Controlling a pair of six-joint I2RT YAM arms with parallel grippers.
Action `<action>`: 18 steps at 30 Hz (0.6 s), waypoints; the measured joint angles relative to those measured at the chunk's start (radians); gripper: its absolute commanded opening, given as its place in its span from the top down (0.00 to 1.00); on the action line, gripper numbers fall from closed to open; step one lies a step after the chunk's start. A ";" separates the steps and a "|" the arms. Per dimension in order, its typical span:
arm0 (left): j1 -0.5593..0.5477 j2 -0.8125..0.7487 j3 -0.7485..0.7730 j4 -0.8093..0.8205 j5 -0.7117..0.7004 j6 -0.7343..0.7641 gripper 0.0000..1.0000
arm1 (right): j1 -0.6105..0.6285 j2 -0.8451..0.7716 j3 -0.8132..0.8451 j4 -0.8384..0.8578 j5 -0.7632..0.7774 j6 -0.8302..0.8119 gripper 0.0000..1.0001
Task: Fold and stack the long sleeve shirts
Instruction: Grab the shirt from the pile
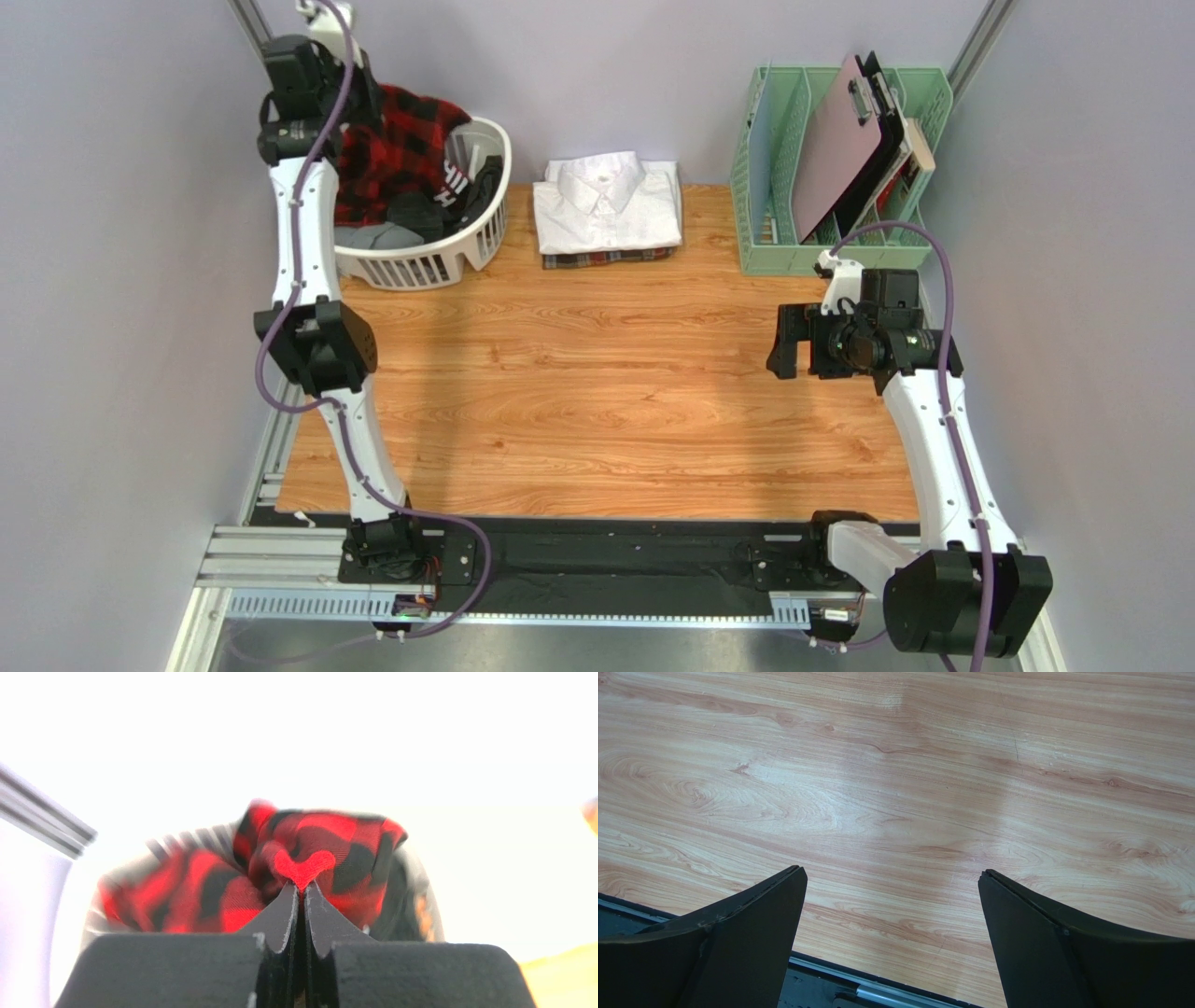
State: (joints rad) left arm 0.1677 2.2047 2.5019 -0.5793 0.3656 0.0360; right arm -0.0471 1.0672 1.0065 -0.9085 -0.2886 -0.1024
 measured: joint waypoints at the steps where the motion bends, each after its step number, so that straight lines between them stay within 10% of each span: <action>1: 0.003 -0.028 0.000 0.037 -0.008 -0.023 1.00 | 0.000 -0.001 0.000 0.000 0.000 0.000 0.00; 18: -0.083 -0.406 0.160 0.540 -0.084 -0.414 1.00 | 0.000 -0.063 -0.019 0.002 0.003 0.000 0.00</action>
State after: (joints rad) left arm 0.0849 1.7985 2.6621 -0.0395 0.2817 -0.3782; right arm -0.0471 1.0039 0.9871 -0.9070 -0.2859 -0.1024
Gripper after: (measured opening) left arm 0.006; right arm 0.998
